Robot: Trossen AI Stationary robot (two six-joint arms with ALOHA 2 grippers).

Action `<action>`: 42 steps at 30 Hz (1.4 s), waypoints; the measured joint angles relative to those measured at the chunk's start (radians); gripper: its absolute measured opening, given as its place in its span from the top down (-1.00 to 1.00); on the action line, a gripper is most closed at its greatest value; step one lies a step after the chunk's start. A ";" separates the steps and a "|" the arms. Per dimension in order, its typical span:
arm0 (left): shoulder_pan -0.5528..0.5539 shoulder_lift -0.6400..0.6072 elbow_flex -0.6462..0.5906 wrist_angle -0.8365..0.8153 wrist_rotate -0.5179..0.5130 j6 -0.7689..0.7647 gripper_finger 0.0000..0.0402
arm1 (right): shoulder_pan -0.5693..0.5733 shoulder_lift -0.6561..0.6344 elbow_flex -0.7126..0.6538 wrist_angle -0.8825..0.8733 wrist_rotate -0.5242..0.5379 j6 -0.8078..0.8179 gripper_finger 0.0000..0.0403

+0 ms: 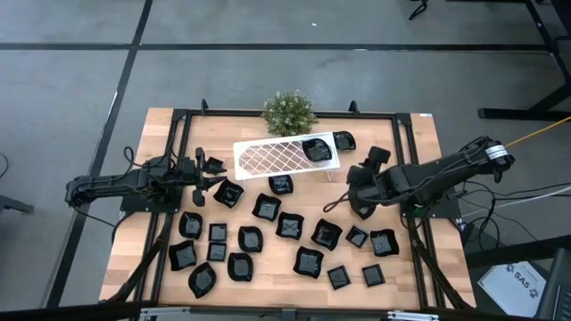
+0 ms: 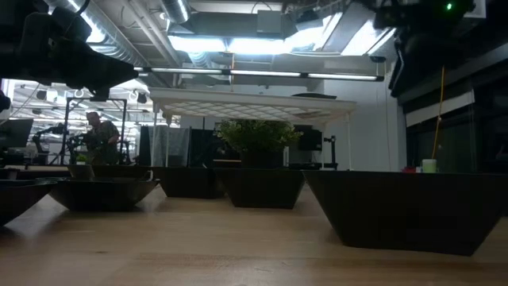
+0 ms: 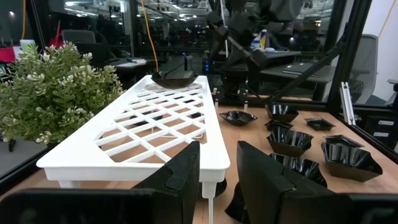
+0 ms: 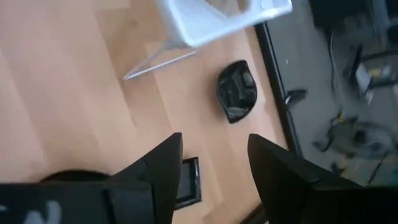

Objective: Pick & Place Mini shaped plates
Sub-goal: Stack the leaf shaped plate on top of the leaf-shaped plate on the shelf

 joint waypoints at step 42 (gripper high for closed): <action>0.000 0.000 0.000 0.000 0.000 0.000 0.50 | -1.087 -0.159 -0.186 0.528 -0.774 -0.258 0.10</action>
